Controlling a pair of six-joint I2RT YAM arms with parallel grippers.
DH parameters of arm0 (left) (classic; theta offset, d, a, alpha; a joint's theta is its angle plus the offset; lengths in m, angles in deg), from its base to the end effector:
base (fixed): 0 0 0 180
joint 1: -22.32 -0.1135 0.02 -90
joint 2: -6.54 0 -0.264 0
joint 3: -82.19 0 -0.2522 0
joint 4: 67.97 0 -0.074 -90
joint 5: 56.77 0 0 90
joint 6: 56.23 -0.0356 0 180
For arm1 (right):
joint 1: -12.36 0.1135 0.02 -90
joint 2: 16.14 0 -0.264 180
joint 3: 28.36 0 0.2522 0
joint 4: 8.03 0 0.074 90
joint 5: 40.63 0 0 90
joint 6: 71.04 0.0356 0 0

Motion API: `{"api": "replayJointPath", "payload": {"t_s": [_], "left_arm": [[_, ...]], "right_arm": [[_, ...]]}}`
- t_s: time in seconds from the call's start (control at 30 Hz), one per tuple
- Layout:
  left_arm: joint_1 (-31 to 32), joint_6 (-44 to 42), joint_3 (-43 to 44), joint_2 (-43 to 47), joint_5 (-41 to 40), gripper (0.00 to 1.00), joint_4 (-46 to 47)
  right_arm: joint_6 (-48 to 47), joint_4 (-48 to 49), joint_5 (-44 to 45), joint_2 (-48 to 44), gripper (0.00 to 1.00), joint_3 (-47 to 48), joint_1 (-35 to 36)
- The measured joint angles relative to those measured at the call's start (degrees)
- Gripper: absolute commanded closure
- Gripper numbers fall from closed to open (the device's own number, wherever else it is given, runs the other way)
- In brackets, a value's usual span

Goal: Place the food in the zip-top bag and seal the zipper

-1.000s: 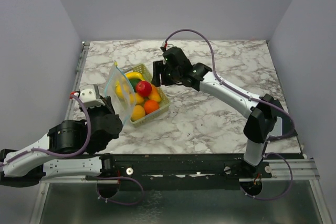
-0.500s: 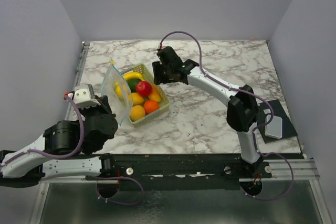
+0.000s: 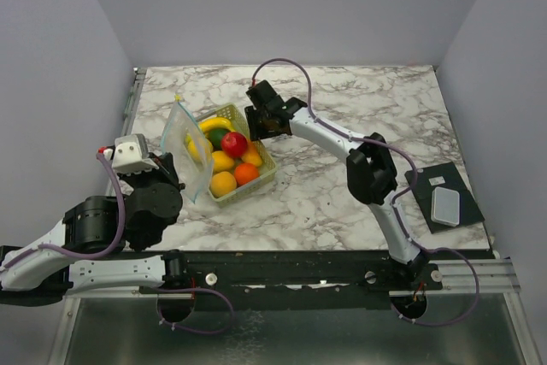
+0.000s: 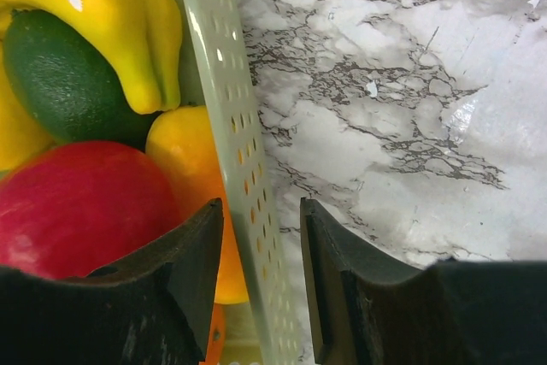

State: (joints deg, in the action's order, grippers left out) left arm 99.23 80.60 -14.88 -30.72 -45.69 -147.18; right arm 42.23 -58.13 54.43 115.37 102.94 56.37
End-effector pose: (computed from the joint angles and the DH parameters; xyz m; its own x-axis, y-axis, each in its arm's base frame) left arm 0.0461 -0.0442 0.4091 -0.0870 -0.2446 -0.9657 -0.0899 0.9674 -0.2369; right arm 0.3741 0.3570 0.2260 -0.7658 -0.1927 -0.6135 -0.3799 0.9053 0.1900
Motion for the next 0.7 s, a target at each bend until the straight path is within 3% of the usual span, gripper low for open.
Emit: {"api": "replayJointPath", "payload": {"t_s": [0.17, 0.4, 0.7], "left_arm": [[0.0, -0.8, 0.0, -0.5, 0.9, 1.00, 0.4], [0.0, -1.5, 0.0, -0.7, 2.2, 1.00, 1.1], [0.0, -1.5, -0.4, -2.4, 3.1, 1.00, 1.0]], "right_arm": [[-0.4, -0.5, 0.0, 1.7, 0.67, 0.5, -0.2], [-0.9, -0.6, -0.1, 2.1, 0.97, 0.5, -0.1], [-0.9, 2.1, 1.0, -0.9, 0.99, -4.9, -0.2]]}}
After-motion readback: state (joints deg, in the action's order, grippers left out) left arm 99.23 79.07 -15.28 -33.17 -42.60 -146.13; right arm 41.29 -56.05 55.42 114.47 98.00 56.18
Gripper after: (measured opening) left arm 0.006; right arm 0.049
